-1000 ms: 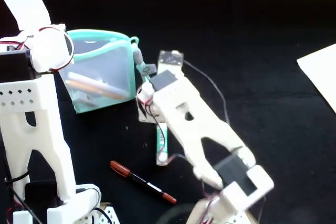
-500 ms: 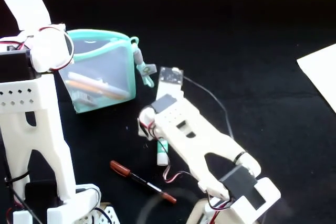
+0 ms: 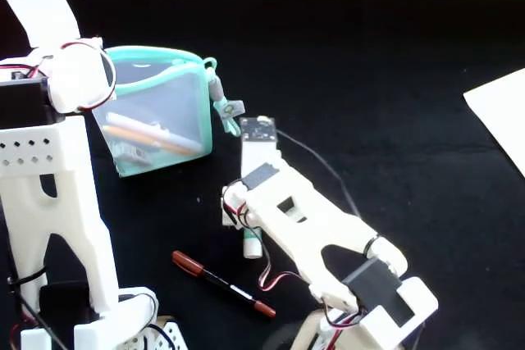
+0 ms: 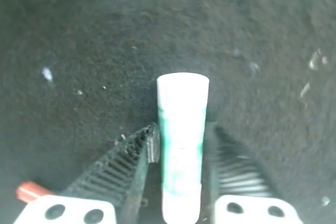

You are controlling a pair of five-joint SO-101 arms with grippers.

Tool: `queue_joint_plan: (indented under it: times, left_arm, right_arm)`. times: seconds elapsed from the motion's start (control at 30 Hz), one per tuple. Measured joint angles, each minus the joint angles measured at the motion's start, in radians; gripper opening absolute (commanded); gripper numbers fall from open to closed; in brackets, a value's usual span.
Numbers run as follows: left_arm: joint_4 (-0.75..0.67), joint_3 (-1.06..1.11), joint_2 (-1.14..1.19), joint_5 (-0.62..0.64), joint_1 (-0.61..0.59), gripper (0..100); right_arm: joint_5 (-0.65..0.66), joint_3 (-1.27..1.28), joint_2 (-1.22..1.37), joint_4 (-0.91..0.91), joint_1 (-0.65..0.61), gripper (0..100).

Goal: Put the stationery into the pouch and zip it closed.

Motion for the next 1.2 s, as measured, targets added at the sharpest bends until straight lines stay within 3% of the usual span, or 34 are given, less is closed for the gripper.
queue_joint_plan:
  times: [0.2, 0.43, 0.53, 0.73, 0.93, 1.2]
  left_arm:
    - [0.0, 0.0, 0.0, 0.0, 0.0, 1]
    - [0.0, 0.0, 0.0, 0.0, 0.0, 1]
    - [0.0, 0.0, 0.0, 0.0, 0.0, 1]
    - [0.0, 0.0, 0.0, 0.0, 0.0, 1]
    - [0.0, 0.0, 0.0, 0.0, 0.0, 1]
    - [0.0, 0.0, 0.0, 0.0, 0.017, 1]
  right_arm:
    - [0.052, -0.015, -0.081, 0.092, 0.005, 0.5]
    - [0.193, -0.12, -0.4, 0.155, 0.084, 0.6]
    - [0.31, -0.204, -0.493, 0.195, 0.092, 0.6]
    - [0.422, -0.483, -0.555, 0.221, 0.092, 0.6]
    - [0.559, -0.664, -0.491, 0.025, 0.038, 0.6]
    - [0.578, -0.767, -0.204, -0.256, -0.026, 0.6]
